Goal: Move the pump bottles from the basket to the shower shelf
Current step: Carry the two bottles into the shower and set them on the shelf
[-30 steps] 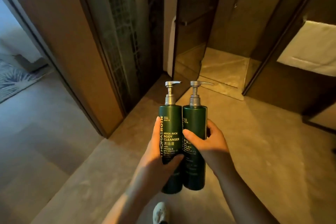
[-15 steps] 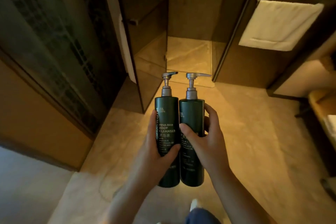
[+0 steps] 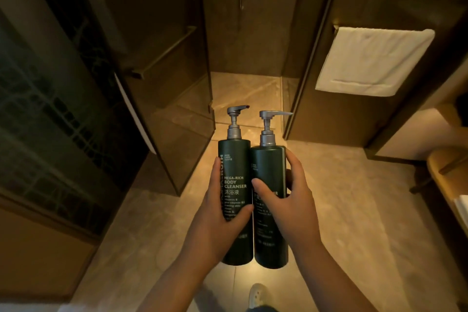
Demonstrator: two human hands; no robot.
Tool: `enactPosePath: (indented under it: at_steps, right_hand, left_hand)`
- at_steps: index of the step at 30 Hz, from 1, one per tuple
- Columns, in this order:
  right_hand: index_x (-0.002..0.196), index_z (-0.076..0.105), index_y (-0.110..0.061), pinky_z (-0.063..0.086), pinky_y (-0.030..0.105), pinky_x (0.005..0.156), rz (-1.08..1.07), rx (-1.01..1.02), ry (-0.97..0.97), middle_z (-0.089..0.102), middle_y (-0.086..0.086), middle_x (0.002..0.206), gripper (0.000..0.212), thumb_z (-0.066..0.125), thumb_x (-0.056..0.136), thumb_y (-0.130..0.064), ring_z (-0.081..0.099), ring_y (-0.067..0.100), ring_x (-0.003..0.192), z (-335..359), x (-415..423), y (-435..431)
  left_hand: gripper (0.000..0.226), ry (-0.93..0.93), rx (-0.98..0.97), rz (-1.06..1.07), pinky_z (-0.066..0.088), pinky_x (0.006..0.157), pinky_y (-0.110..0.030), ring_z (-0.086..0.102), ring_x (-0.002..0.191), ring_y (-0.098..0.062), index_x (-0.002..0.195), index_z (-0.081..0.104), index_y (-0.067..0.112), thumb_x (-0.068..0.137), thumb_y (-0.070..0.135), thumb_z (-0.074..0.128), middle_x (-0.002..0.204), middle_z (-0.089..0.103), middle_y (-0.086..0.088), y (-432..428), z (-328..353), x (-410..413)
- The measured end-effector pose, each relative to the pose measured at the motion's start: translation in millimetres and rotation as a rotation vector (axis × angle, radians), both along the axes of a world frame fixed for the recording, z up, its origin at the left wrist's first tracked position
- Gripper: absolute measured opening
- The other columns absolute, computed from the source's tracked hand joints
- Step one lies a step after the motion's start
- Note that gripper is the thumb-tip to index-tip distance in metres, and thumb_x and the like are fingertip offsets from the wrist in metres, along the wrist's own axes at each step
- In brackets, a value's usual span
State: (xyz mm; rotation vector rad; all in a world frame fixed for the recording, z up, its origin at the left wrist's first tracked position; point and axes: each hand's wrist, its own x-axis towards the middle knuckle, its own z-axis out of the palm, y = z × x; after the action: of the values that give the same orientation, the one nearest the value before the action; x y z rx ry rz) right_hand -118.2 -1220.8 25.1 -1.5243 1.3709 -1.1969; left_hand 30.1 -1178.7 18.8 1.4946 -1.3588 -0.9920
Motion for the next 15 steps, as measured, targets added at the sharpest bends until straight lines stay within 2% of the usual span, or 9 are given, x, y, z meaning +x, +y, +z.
enactPosePath:
  at_steps: [5, 10, 15]
  right_hand:
    - [0.131, 0.032, -0.056, 0.047, 0.004, 0.063, 0.0, 0.003, -0.002, 0.054, -0.043, 0.107, 0.072, 0.069, 0.069, -0.059, 0.056, -0.017, 0.096, -2.4, -29.3, -65.8]
    - [0.131, 0.034, -0.055, 0.046, 0.001, 0.065, 0.019, 0.043, -0.054, 0.055, -0.043, 0.107, 0.072, 0.069, 0.069, -0.057, 0.058, -0.015, 0.096, -8.7, -36.6, -114.8]
    - [0.134, 0.034, -0.051, 0.05, 0.009, 0.069, 0.041, 0.08, -0.06, 0.058, -0.039, 0.11, 0.073, 0.071, 0.071, -0.052, 0.06, -0.011, 0.097, -21.8, -25.2, -169.1]
  left_hand:
    - [0.102, -0.021, -0.003, 0.032, 0.044, 0.088, -0.026, 0.044, 0.114, 0.014, 0.133, -0.007, 0.067, 0.076, 0.037, 0.072, 0.125, 0.033, 0.046, -60.6, -1.5, -29.6]
    - [0.104, -0.054, 0.018, 0.035, 0.039, 0.079, -0.014, 0.042, 0.109, 0.022, 0.132, -0.01, 0.067, 0.076, 0.038, 0.072, 0.126, 0.033, 0.044, -108.7, -6.8, -35.4]
    - [0.104, -0.092, 0.026, 0.06, 0.037, 0.078, -0.014, 0.041, 0.107, 0.022, 0.133, -0.012, 0.065, 0.076, 0.04, 0.071, 0.127, 0.033, 0.039, -161.4, -19.5, -26.2]
